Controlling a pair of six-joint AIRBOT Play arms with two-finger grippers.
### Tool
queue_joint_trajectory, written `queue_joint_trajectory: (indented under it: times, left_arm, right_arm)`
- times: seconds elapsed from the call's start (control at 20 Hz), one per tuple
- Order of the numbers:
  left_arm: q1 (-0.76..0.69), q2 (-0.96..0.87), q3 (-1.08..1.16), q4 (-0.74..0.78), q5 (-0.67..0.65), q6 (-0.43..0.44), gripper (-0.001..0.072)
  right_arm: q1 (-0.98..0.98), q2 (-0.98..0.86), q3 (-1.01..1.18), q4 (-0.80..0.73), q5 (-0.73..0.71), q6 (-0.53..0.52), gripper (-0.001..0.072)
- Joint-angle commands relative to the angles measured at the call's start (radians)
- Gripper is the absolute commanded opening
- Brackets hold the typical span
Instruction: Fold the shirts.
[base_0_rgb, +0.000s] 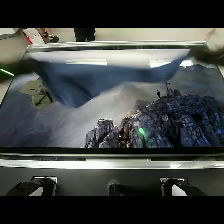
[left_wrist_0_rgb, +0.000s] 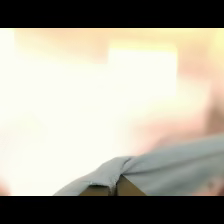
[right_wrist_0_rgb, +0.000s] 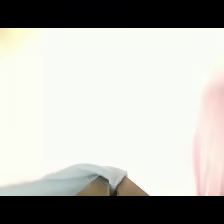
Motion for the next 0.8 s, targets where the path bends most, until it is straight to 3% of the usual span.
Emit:
queue_joint_trajectory:
  times: [0.0,0.2,0.4,0.55,0.75]
  left_arm:
    - [0.013,0.108,0.359,0.136,-0.018,-0.096,0.0035]
    - [0.011,0.172,0.383,0.108,-0.058,-0.121,0.0035]
    - [0.011,0.131,0.381,0.116,-0.122,-0.117,0.0035]
    - [0.011,0.034,0.381,0.137,-0.153,-0.074,0.0035]
    - [0.008,-0.164,0.266,0.159,-0.362,-0.073,0.0036]
  right_arm:
    - [0.000,0.330,0.035,-0.068,-0.365,0.006,0.0033]
    - [0.000,0.444,0.035,-0.112,-0.198,0.054,0.0034]
    - [0.000,0.433,0.035,-0.233,-0.142,0.155,0.0034]
    - [0.000,0.369,0.035,-0.238,-0.110,0.159,0.0034]
    - [0.000,0.158,0.035,-0.243,-0.016,0.159,0.0034]
